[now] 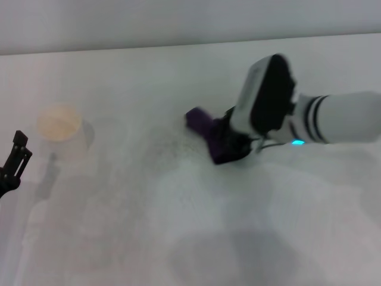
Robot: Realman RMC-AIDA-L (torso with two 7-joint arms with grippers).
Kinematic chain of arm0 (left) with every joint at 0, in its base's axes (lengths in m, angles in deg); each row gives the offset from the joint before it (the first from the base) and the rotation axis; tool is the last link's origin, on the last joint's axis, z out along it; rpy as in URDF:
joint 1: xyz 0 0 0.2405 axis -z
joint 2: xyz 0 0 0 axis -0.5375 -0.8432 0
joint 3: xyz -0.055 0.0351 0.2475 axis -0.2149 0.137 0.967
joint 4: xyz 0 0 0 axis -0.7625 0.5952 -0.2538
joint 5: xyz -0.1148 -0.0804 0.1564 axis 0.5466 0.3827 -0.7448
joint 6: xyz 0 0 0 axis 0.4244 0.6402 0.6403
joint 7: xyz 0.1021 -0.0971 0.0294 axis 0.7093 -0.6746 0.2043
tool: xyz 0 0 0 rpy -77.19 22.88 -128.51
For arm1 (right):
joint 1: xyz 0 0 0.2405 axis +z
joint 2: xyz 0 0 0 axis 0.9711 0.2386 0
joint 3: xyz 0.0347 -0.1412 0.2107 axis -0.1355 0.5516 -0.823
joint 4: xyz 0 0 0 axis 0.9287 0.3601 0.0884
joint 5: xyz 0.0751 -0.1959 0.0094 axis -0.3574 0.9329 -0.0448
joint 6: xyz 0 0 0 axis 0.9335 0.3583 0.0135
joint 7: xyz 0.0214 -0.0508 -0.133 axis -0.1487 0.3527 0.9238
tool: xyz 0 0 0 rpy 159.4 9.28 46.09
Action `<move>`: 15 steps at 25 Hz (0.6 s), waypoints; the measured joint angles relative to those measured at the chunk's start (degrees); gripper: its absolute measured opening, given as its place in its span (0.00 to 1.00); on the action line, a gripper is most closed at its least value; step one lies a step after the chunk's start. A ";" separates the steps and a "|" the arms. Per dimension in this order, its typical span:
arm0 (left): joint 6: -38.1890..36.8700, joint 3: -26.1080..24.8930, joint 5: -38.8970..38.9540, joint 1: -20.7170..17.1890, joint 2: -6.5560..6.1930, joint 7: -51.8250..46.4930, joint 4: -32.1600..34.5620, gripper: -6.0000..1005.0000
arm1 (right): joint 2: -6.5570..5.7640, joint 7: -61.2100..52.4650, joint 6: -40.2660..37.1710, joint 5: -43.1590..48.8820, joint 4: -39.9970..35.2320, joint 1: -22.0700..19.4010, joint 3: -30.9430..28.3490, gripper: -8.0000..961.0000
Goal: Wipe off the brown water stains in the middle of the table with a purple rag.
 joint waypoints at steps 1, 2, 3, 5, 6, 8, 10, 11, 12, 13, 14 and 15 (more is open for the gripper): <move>0.00 -0.01 0.00 0.02 0.00 0.00 0.00 0.88 | -0.09 0.19 -0.02 0.18 0.27 -0.35 -2.16 0.13; 0.00 -0.01 0.00 0.02 0.00 0.00 0.00 0.88 | -0.16 0.39 -0.06 0.58 0.40 -0.77 -4.24 0.13; 0.00 -0.01 0.01 0.02 -0.01 0.00 0.00 0.88 | -0.21 0.64 -0.09 1.23 0.48 -1.28 -6.49 0.13; 0.00 0.00 0.02 0.02 -0.01 0.00 0.00 0.88 | -0.20 0.84 0.21 2.81 0.53 -2.08 -10.41 0.13; 0.00 0.00 0.02 0.02 0.00 0.00 0.00 0.88 | -0.20 0.79 0.74 3.36 0.56 -2.31 -11.81 0.13; 0.00 -0.07 0.04 0.02 0.00 0.00 0.00 0.88 | -0.26 0.56 3.42 3.70 0.61 -2.69 -14.18 0.13; 0.00 -0.11 0.05 0.03 -0.01 0.00 0.00 0.88 | -0.31 0.55 7.04 3.69 0.63 -3.20 -15.95 0.13; 0.00 -0.11 0.05 0.08 -0.01 0.00 0.00 0.88 | -0.32 0.62 8.10 3.63 0.57 -3.50 -16.61 0.13; -0.07 -0.13 0.06 0.29 -0.01 0.00 0.00 0.88 | -0.31 0.74 8.66 3.45 0.18 -4.12 -17.17 0.13; -0.10 -0.13 0.07 0.30 -0.01 0.00 0.00 0.88 | -0.30 0.84 8.88 3.25 -0.23 -4.61 -17.49 0.13; -0.14 -0.13 0.07 0.32 -0.02 0.00 0.00 0.88 | -0.29 0.98 8.87 2.90 -0.84 -5.15 -17.72 0.14; -0.17 -0.14 0.07 0.33 -0.05 0.00 0.00 0.88 | -0.29 1.22 8.73 2.42 -1.46 -5.54 -17.87 0.14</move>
